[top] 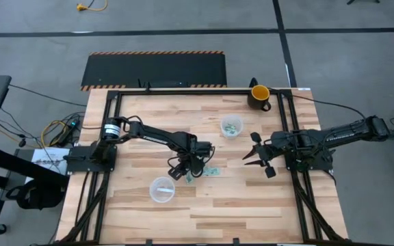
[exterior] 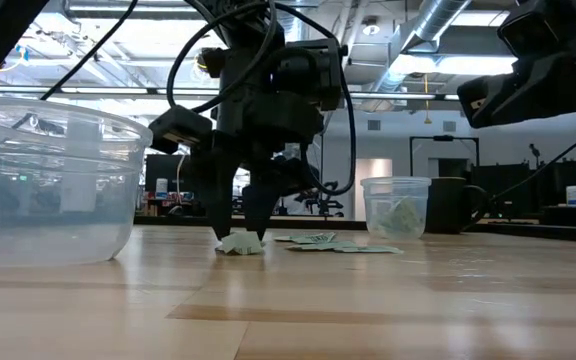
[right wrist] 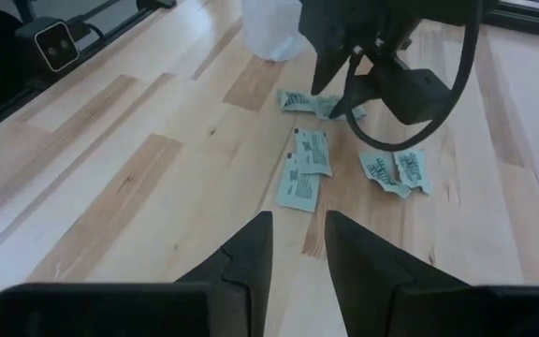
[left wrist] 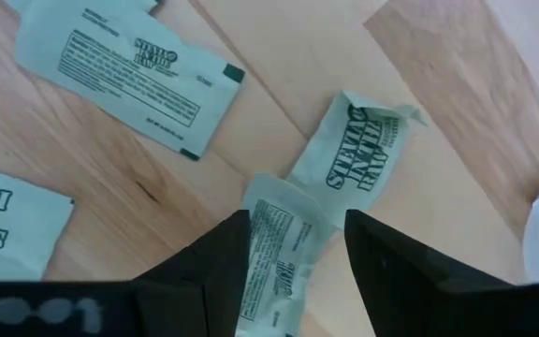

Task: Pick and place Stevia / Truvia into bins
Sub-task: Put the stevia packet into the bottom transparent container

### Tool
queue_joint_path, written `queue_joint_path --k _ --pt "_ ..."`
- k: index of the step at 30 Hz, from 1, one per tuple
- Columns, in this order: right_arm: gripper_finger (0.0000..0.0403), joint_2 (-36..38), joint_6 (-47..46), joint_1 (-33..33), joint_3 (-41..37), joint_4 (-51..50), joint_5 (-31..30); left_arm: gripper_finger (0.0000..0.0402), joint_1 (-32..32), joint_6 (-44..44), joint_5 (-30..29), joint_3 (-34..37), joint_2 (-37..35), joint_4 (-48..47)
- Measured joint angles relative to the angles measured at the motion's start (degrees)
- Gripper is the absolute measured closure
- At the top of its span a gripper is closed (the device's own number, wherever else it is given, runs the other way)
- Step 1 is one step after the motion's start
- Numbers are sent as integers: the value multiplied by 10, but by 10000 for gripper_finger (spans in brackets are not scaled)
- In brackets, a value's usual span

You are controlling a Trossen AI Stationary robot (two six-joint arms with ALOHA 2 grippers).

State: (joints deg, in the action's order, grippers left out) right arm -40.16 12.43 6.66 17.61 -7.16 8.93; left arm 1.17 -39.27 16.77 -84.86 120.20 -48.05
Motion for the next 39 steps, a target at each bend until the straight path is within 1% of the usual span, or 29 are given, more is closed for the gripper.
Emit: queue_joint_path --k 8,11,22,28,30,33,39 --pt "310 0 0 0 0 1 0 231 0 -5 -1 0 0 0" --pt "310 0 0 0 0 1 0 241 0 -10 -1 0 0 0" --pt "310 0 0 0 0 1 0 341 -4 -17 -1 0 0 0" --pt "310 0 0 0 0 1 0 379 -7 -24 -2 0 -1 0" --pt "310 0 0 0 0 1 0 387 -7 -30 -10 -5 -1 -2" --pt "310 0 0 0 0 1 0 394 -6 -33 -38 -22 -2 -6" --pt "310 0 0 0 0 1 0 397 5 -40 -105 -66 -2 -63"
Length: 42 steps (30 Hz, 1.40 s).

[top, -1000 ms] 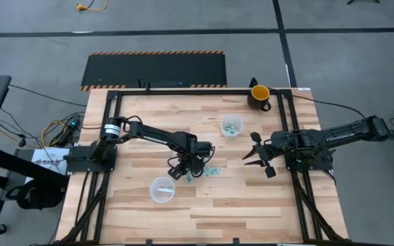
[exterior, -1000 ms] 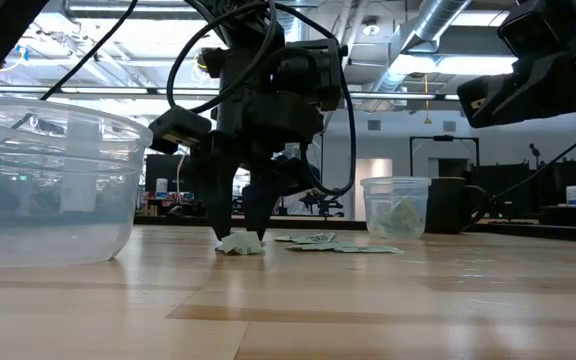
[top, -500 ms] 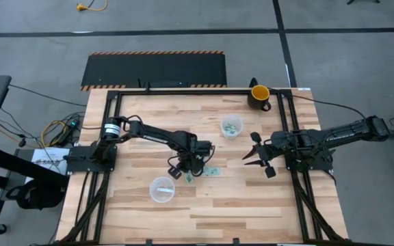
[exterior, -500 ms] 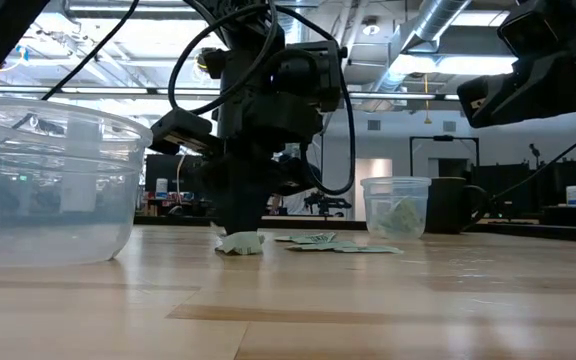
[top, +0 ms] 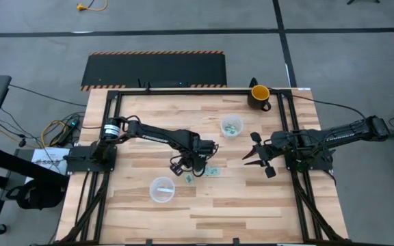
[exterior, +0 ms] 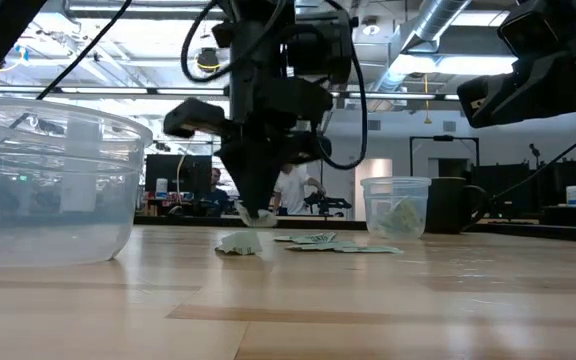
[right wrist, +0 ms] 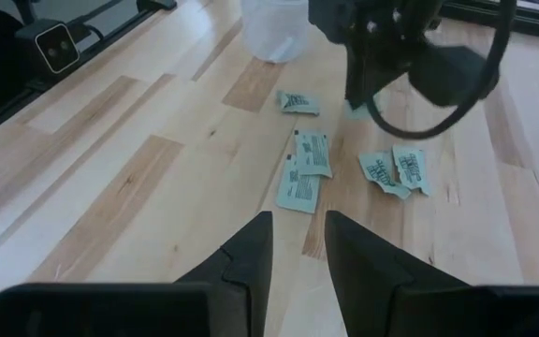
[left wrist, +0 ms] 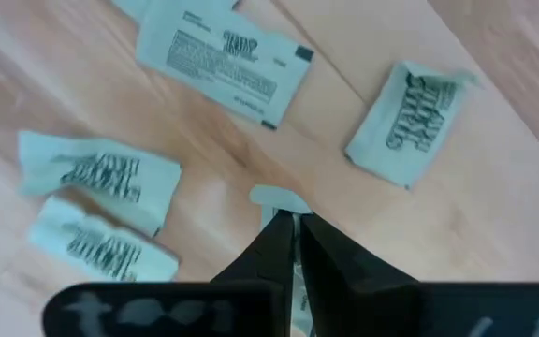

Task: Pick and place Stevia / Truvia into bins
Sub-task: Put the stevia packet into the bottom transparent container

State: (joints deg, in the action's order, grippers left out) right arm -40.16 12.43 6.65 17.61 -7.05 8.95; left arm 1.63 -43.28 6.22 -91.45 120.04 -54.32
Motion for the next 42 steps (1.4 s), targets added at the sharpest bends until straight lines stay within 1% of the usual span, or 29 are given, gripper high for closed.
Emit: queue_joint_path --k 2,6,10,17,19,22,26,30,32,35,37,40,42 --pt "310 0 0 0 0 0 0 397 4 10 -18 -14 -1 -27" --pt "310 0 0 0 0 0 -6 397 15 53 -26 -30 -6 -82" --pt "310 0 0 0 0 0 -32 397 32 101 -46 -30 -26 -101" --pt "310 0 0 0 0 2 -33 397 67 203 -92 -30 -77 -124" --pt "310 0 0 0 0 2 -33 397 77 238 -86 -30 -97 -140" --pt "310 0 0 0 0 2 -33 397 95 290 -55 -30 -125 -144" --pt "310 0 -5 0 0 2 -33 397 138 347 -39 -30 -158 -141" --pt "310 0 -5 0 0 2 -33 397 179 404 -22 -30 -162 -141" --pt "310 0 -5 0 0 2 -33 397 192 439 -24 -25 -163 -138" --pt "310 0 -5 0 0 6 -33 397 199 483 -16 -5 -163 -135" --pt "310 0 -5 0 0 11 -33 397 200 502 0 12 -164 -120" --pt "310 0 -7 0 0 18 -33 397 200 517 30 48 -177 -84" --pt "310 0 -13 0 0 20 -33 397 200 526 41 81 -197 -50"
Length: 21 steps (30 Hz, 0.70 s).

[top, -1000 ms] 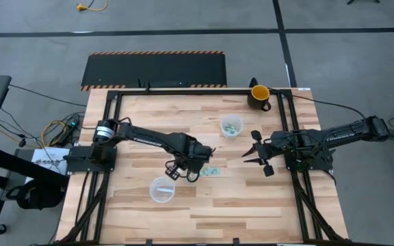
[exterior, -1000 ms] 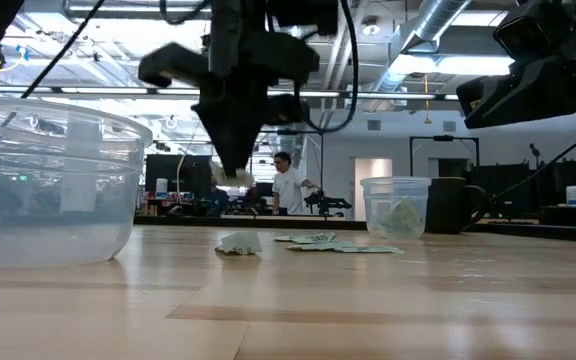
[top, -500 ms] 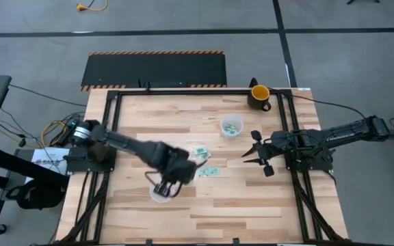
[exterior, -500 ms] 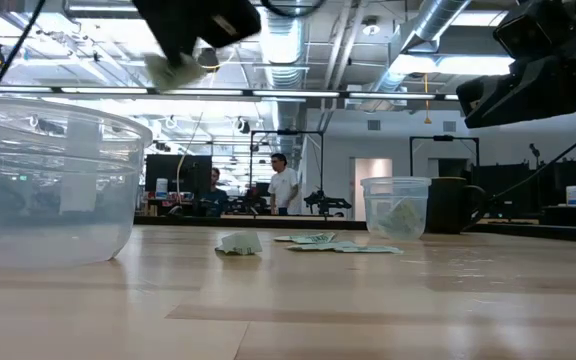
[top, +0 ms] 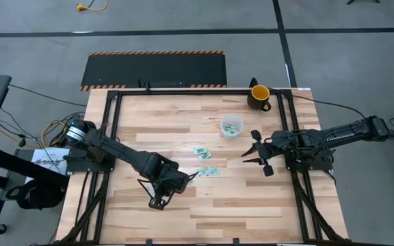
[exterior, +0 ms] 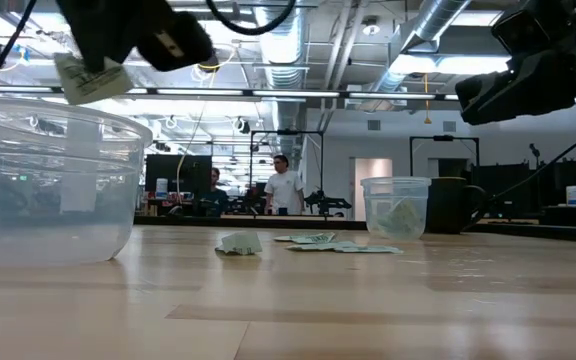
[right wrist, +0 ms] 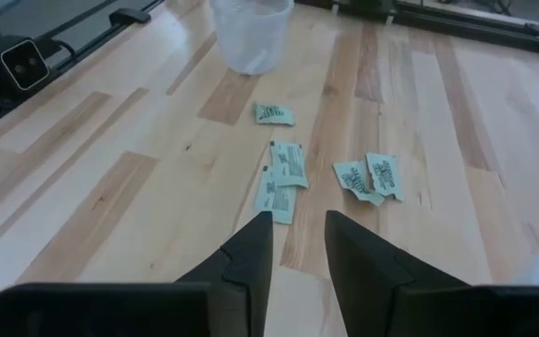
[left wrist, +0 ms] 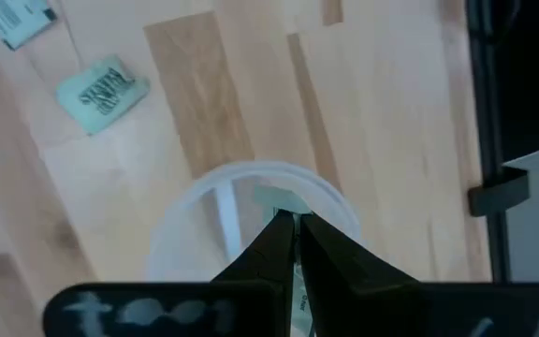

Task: Pick and place Stevia / Truvia into bins
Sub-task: Put the stevia packet into the bottom transparent container

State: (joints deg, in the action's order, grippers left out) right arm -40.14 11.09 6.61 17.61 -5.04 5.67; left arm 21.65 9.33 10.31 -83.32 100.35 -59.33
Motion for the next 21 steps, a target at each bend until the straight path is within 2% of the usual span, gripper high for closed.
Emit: queue_joint_path --k 12,21 --pt "310 0 -2 0 0 13 -30 397 2 45 -35 196 -135 168" --pt "310 0 -1 0 0 27 -30 394 -33 17 29 215 -143 178"
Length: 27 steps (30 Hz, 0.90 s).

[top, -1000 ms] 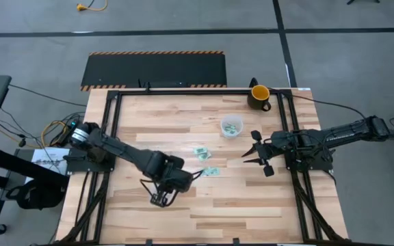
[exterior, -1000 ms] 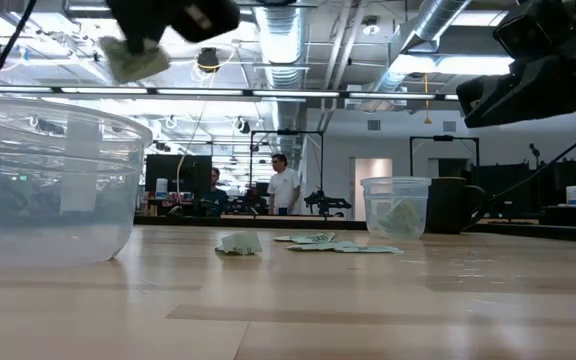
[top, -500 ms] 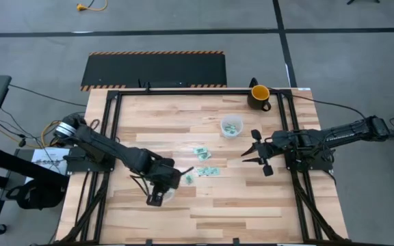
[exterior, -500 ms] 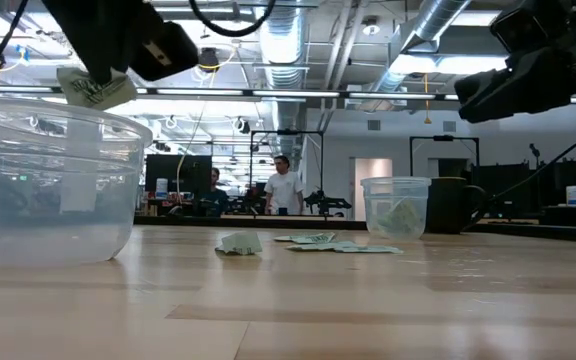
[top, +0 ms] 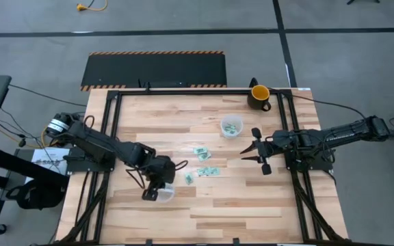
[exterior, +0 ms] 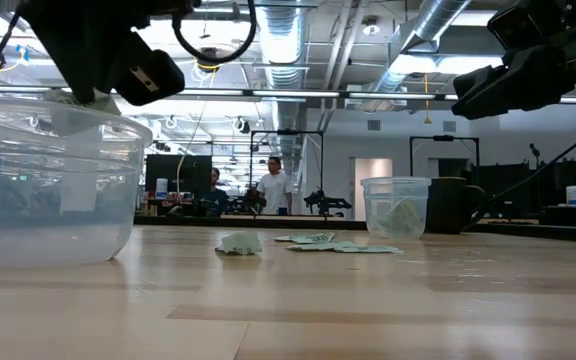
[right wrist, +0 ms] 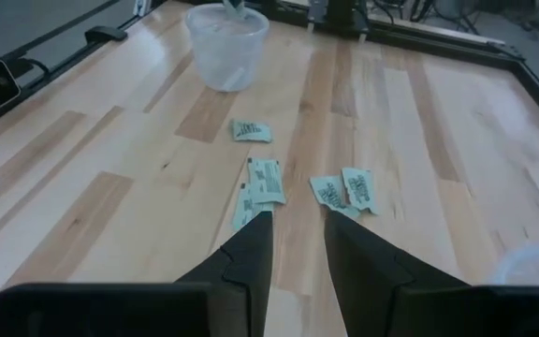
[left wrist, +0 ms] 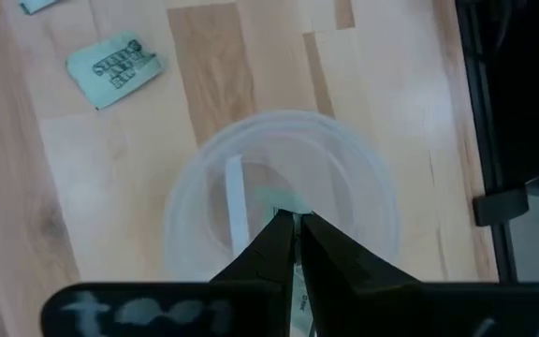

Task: Pick and place Stevia / Truvia into bins
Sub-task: Put the stevia packet into the bottom transparent container

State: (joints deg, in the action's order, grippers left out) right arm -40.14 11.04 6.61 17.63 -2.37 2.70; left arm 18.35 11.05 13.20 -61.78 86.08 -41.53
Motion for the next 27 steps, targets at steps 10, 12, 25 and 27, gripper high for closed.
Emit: queue_joint_path --k 10,12,25,27 --pt "310 0 1 0 0 -2 0 385 -20 -36 4 0 0 2" --pt "310 0 1 0 0 -2 0 372 -21 -39 1 0 0 3" --pt "310 0 0 0 0 -2 0 273 -28 -97 -20 0 0 12" --pt "310 0 0 0 0 -2 0 268 -37 -112 -20 -1 0 16"
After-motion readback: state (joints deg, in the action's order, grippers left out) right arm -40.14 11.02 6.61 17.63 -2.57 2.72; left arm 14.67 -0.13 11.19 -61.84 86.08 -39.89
